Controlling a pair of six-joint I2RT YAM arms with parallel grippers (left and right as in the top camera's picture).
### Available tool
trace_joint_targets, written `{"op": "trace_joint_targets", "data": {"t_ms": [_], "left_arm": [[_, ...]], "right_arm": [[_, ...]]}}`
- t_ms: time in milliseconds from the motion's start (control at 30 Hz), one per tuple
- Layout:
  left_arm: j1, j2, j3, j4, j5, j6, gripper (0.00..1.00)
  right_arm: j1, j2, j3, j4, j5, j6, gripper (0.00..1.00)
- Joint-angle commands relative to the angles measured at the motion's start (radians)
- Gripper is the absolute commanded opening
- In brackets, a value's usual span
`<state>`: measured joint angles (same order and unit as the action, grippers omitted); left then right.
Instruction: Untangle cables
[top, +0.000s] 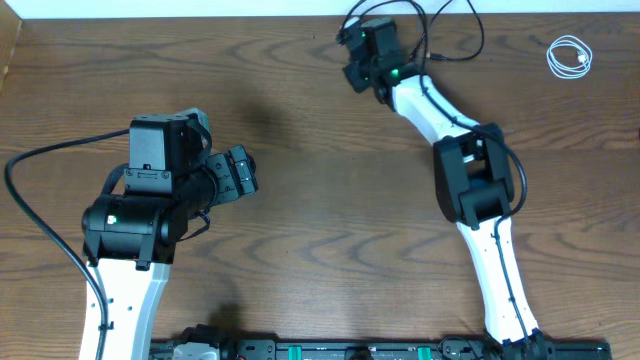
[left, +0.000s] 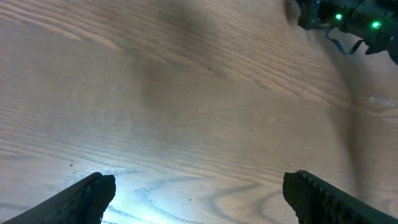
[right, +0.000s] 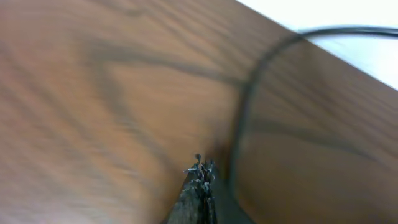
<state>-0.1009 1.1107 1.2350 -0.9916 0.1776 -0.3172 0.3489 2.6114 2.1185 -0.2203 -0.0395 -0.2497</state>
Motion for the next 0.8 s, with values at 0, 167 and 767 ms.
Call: {"op": "trace_joint_targets", "data": {"t_ms": [0,167,767], "left_arm": [[0.004,0.0,0.01,-0.003,-0.006,0.008,0.92],[0.004,0.0,0.01,-0.003,-0.006,0.008,0.92],[0.004,0.0,0.01,-0.003,-0.006,0.008,0.92]], "right_arm": [[-0.071,0.043,-0.006,-0.003,0.064,0.017,0.01],[-0.149,0.043,-0.006,-0.007,0.061,0.035,0.01],[-0.169,-0.399,-0.005,-0.235,-0.154,-0.051,0.01]]}}
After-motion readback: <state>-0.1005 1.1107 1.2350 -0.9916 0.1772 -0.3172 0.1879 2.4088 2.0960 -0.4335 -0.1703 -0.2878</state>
